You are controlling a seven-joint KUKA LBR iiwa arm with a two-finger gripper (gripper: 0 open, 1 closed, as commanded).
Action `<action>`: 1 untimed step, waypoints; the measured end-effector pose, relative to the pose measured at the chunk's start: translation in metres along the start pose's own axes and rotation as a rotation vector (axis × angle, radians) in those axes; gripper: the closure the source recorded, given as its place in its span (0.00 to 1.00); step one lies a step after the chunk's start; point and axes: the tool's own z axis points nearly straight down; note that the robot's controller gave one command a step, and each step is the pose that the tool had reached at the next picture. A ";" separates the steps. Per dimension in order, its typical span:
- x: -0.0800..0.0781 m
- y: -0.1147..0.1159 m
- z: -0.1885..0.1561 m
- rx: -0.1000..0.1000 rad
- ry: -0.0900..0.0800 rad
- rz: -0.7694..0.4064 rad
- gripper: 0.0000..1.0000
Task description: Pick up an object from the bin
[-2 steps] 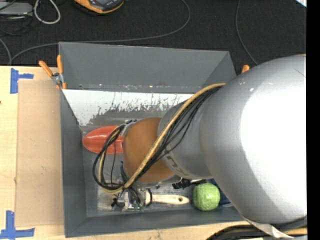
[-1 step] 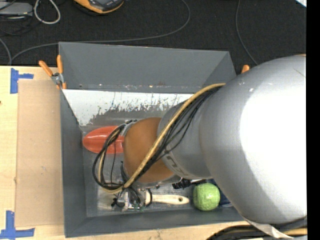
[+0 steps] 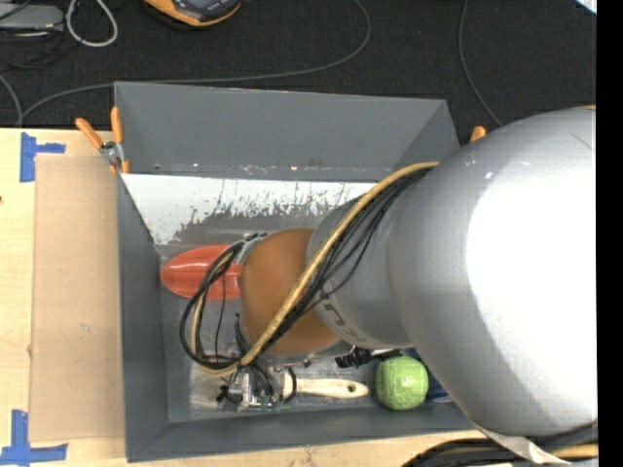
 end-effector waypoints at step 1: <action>0.000 0.000 0.000 0.000 0.000 0.000 1.00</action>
Offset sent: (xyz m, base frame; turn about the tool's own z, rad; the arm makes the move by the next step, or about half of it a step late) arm 0.0000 0.0000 0.0000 0.0000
